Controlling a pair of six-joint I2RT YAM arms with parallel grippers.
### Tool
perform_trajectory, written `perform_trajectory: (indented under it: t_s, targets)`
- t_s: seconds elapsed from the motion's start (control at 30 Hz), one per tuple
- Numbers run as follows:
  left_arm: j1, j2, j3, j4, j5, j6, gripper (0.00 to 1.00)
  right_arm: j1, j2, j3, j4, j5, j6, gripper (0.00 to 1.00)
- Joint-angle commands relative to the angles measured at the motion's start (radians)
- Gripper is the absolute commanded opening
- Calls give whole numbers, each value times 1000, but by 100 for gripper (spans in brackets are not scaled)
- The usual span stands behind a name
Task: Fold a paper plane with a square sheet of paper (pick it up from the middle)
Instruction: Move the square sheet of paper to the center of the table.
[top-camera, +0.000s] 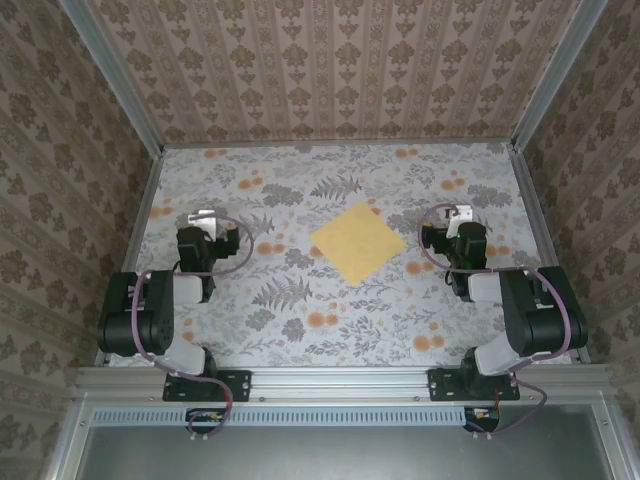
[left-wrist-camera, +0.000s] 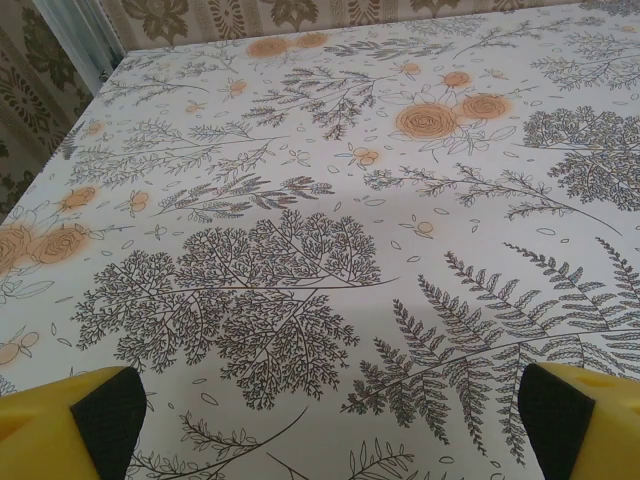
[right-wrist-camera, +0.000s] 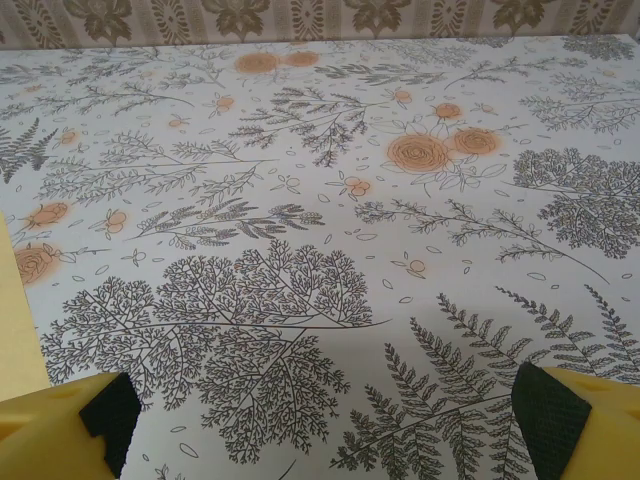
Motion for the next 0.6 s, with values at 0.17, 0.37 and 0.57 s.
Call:
perform_trajectory:
  t_s: [0.17, 0.37, 0.57]
  targets:
    - [8, 8, 23, 13, 19, 2, 100, 0, 7, 17, 34, -6, 6, 100]
    - [8, 7, 22, 13, 20, 2, 100, 0, 9, 21, 32, -5, 6, 100]
    - [8, 8, 26, 10, 22, 1, 100, 0, 11, 22, 30, -5, 6, 100]
